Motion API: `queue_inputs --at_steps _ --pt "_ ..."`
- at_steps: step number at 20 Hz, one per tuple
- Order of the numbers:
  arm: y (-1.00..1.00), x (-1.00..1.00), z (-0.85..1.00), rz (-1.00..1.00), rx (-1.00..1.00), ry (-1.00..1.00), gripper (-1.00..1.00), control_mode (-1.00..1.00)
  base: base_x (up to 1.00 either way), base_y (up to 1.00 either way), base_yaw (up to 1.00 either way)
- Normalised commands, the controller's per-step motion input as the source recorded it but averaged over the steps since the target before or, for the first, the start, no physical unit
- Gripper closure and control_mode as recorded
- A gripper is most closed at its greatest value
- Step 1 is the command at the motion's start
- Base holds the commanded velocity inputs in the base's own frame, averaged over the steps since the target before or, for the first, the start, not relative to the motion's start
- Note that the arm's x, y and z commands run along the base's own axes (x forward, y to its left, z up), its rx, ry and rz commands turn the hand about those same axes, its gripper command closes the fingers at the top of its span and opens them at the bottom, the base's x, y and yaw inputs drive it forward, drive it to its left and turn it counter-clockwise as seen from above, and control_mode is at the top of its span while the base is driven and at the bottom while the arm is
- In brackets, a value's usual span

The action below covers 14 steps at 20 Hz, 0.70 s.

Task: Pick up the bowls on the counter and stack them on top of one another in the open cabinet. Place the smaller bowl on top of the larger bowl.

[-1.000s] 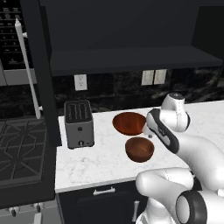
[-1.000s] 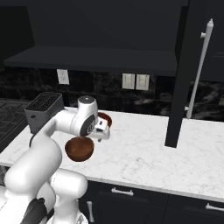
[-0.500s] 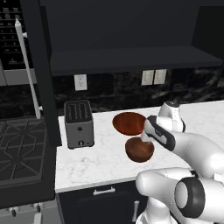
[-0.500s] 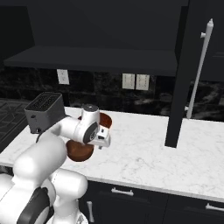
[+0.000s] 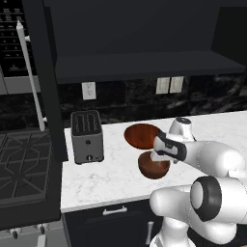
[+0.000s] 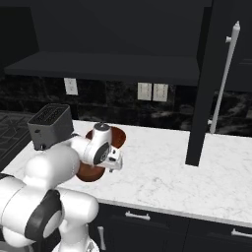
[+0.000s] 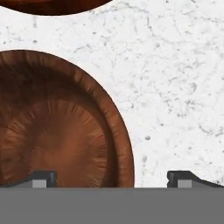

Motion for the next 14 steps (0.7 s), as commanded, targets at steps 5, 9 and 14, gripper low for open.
queue_inputs --at_steps 5,9,14 --pt "0.11 0.12 -0.35 0.0 0.0 0.08 1.0 -1.0 0.0 0.0 0.0" --pt "0.0 0.0 -0.18 0.0 0.0 0.08 1.0 -1.0 0.0 0.0 0.0" --pt "0.0 -0.12 0.03 0.0 0.0 0.03 1.0 -1.0 0.0 0.0 0.0"
